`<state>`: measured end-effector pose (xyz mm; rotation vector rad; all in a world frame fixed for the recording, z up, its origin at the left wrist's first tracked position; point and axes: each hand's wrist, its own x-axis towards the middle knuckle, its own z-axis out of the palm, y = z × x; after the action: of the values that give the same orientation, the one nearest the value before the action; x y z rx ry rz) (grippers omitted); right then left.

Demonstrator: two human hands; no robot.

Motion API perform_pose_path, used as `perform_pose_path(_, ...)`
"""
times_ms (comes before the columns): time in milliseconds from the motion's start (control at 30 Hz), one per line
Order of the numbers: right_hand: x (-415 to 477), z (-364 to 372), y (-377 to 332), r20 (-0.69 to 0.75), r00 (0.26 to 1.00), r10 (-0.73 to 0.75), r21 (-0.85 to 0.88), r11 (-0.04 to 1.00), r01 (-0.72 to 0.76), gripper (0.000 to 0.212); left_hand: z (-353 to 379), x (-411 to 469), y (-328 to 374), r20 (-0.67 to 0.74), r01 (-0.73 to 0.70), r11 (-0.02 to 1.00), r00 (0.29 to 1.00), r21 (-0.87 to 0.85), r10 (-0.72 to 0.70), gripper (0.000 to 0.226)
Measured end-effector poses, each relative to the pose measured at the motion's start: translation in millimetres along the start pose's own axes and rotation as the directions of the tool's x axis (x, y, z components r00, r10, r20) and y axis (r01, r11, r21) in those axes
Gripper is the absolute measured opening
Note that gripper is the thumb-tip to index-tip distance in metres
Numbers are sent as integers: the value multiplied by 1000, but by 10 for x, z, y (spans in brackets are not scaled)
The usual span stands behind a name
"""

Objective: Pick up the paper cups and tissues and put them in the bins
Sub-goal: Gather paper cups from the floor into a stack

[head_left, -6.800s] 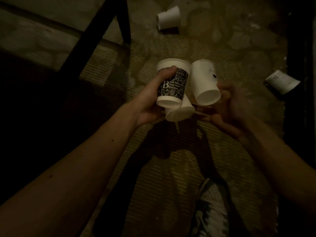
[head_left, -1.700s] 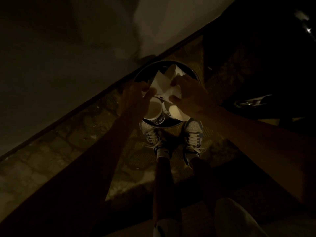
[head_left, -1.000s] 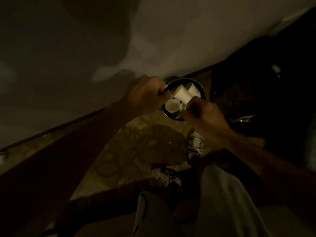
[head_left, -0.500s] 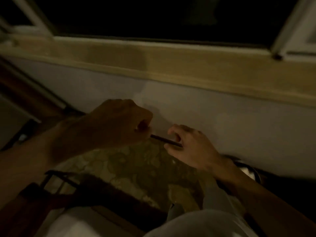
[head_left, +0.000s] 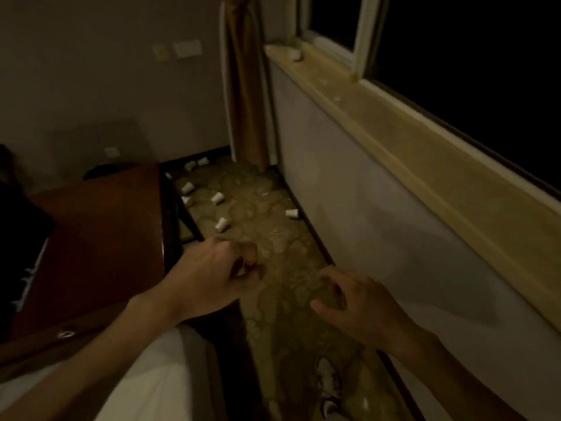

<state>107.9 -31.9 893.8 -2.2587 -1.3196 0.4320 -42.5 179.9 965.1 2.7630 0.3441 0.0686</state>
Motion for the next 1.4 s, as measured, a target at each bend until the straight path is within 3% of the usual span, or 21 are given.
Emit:
perform_pose_path(167, 1224, -20, 286, 123, 991, -56, 24, 998, 54, 38, 152, 749, -573, 64, 255, 966, 966, -44, -252, 23)
perform_pose_path(433, 2983, 229, 575, 342, 937, -77, 14, 997, 77, 41, 556, 1748, -1593, 51, 443, 886, 896, -133, -441, 27)
perform_pose_path(700, 4642, 736, 805, 458, 875, 159, -37, 986, -160, 46, 1027, 2829, -3073, 143, 567, 689, 808, -451, -572, 9)
perform_pose_path(800, 5193, 799, 878, 458, 843, 283, 33, 942, -334, 41, 1097, 3371, -3514, 267, 608, 572, 777, -551, -570, 4)
perform_pose_path(900, 5687, 841, 1001, 453, 785, 422, 91, 854, -512, 37, 1154, 3906, -3889, 375, 655, 481, 742, -583, -556, 7)
perform_pose_path(1067, 6438, 1074, 1448, 453, 717, 530, 244, 700, -671, 24, 1406, 4816, -4370, 472, 680, 488, 732, -547, -491, 6)
perform_pose_path(1200, 7136, 1394, 1971, 537, 547, 642, 412, 367, -834, 24, 1830, 5538, -4739, 569, 750, 401, 661, -527, -489, 5)
perform_pose_path(1267, 7510, 1566, 2250, 585, 451, 674, 454, 188, -871, 25, 2066, 5868, -4937, 610, 804, 284, 586, -523, -534, 9)
perform_pose_path(1333, 7859, 1800, 2616, 613, 385, 690, 447, 99, -889, 24, 2347, 6197, -5143, 653, 841, 162, 509, -516, -561, 7)
perform_pose_path(1400, 8182, 2062, 2979, 630, 343, 697, 428, 57, -902, 22, 2706, 6504, -5360, 673, 847, 115, 488, -519, -555, 8)
